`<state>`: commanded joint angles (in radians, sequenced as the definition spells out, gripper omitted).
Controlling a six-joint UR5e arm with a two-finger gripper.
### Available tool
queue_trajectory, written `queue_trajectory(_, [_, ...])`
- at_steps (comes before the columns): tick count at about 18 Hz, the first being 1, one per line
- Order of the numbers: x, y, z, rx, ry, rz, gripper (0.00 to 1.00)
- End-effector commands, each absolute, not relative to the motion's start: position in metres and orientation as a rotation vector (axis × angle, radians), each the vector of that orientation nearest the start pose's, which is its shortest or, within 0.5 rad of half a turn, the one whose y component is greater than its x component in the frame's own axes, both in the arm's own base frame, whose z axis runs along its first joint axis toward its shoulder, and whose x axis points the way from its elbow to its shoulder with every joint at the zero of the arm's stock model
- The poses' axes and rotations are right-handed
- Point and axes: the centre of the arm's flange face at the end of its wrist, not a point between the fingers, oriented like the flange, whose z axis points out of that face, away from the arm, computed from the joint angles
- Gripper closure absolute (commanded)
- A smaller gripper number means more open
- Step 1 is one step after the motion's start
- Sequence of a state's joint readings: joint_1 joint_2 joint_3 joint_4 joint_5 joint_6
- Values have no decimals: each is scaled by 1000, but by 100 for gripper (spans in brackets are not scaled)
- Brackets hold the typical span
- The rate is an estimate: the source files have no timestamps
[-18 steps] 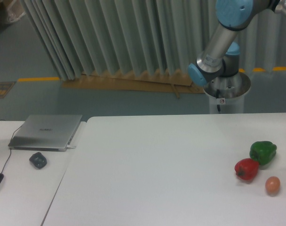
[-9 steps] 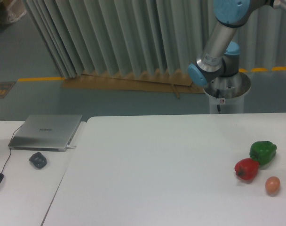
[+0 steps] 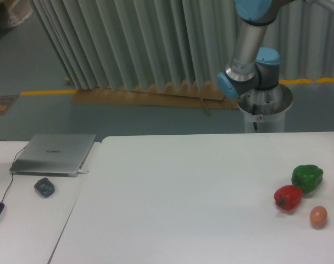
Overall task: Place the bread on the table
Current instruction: 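Lower the gripper back down toward the green pepper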
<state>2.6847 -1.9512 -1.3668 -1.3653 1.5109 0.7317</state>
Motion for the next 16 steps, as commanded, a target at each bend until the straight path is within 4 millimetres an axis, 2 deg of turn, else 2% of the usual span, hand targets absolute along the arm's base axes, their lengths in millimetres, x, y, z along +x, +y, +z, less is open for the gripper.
queue_trajectory(2, [-507,428,377,-3082,-509,-9,73])
queue_trajectory(4, [-485,458,358,-3223,-332,82,73])
queue_trajectory(6, [-479,464,350,-3270,-222,102,73])
queue_trajectory(9, [-473,475,352,-3249,-117,127,73])
queue_trajectory(15, [-475,476,339,-3210,-105,202,72])
queue_trajectory(16, [-476,473,334,-3214,-56,200,63])
